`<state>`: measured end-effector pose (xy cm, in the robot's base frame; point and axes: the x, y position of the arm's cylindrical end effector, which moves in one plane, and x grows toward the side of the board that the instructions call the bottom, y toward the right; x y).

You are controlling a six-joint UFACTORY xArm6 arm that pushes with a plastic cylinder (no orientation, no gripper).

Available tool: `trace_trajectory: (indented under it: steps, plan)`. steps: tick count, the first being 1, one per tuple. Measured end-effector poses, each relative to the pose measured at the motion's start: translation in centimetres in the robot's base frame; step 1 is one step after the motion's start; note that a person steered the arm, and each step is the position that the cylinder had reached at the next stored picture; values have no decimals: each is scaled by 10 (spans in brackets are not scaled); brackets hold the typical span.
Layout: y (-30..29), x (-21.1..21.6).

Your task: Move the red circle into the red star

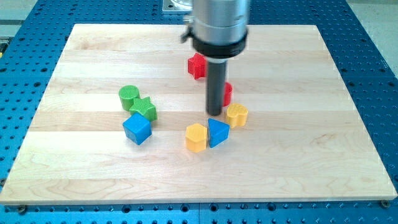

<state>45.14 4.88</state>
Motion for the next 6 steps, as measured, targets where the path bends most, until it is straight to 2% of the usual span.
trace_trajectory:
  steps: [1,2,3,4,5,6]
  plan:
    - [51,-7]
    - [38,-29]
    - [-29,-76]
    - [-7,-58]
    - [6,-73]
    - [-70,-29]
